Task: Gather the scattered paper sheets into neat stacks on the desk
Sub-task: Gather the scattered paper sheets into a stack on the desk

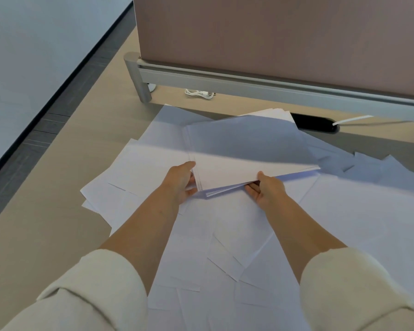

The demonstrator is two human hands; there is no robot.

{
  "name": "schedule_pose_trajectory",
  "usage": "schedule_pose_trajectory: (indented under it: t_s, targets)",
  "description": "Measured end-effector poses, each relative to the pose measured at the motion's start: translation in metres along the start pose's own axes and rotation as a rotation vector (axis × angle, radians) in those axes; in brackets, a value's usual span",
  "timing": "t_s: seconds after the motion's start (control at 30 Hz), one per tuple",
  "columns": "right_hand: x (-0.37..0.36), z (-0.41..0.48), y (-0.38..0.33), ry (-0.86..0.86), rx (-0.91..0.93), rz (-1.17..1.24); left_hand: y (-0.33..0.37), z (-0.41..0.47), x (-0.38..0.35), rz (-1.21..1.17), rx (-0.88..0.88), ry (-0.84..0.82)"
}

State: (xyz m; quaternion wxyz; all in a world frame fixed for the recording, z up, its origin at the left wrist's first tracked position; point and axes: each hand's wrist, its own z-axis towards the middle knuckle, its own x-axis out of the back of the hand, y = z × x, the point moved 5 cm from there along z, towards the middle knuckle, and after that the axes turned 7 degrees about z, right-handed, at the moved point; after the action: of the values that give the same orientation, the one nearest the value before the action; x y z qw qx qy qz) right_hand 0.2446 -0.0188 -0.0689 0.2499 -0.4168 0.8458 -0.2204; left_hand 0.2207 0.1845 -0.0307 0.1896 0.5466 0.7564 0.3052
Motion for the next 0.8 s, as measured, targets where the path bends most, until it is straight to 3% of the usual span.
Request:
schedule_pose_trajectory:
  t_s: [0.17,0.33,0.47,0.63,0.8]
  targets:
    - [-0.001,-0.004,-0.002,-0.045,-0.059,0.100,-0.003,0.008,-0.005,0.066,-0.004,0.015]
    - [0.007,-0.012,-0.003,-0.119,-0.117,-0.147,-0.005,0.012,-0.016,0.162,-0.071,0.033]
    - [0.015,-0.019,-0.004,-0.245,-0.176,-0.277,-0.013,0.006,-0.024,0.037,-0.110,0.009]
    - [0.006,-0.024,-0.010,-0.279,0.043,0.072,-0.027,-0.017,-0.022,-0.015,-0.143,-0.117]
    - [-0.002,-0.037,0.000,-0.342,0.172,-0.011,-0.044,-0.036,0.001,0.032,-0.285,-0.181]
